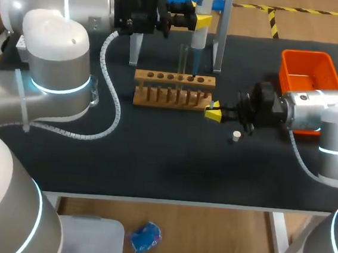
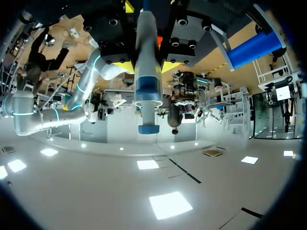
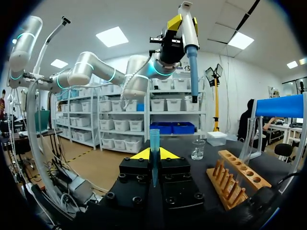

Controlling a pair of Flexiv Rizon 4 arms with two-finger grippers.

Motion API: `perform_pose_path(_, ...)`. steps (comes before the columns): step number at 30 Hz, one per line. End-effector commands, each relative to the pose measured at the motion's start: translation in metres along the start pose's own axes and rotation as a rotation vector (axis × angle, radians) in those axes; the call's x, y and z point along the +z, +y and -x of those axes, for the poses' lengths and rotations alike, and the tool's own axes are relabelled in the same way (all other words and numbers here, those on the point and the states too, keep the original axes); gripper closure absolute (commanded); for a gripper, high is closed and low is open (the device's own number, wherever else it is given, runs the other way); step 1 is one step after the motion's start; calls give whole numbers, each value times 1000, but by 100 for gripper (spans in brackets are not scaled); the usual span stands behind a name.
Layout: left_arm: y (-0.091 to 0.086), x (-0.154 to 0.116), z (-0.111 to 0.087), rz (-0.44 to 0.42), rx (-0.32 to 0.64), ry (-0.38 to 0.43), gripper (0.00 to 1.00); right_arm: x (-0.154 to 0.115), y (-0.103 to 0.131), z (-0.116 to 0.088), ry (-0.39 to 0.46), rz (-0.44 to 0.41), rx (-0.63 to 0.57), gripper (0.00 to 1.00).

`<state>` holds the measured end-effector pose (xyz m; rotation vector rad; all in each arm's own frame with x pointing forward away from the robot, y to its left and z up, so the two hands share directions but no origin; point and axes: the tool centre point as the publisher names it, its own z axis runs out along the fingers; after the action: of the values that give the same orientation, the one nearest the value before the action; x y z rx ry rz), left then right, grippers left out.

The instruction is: Invert the test tube, pick up the pipette, mount the tip to pipette, aspirate from beaker and dispense into the tube, eject the tip, return the pipette, and cap with the stopper.

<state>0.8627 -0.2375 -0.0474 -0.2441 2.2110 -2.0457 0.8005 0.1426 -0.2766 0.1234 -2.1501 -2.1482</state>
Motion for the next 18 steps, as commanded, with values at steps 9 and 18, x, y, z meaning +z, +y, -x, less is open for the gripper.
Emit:
perform_pose_path(9, 0, -1, 0, 1, 0, 3, 100, 5, 0, 14, -13, 16, -34, 100)
perform_pose_path(18, 0, -1, 0, 1, 0, 3, 100, 20, 2, 30, 9, 32, -49, 100)
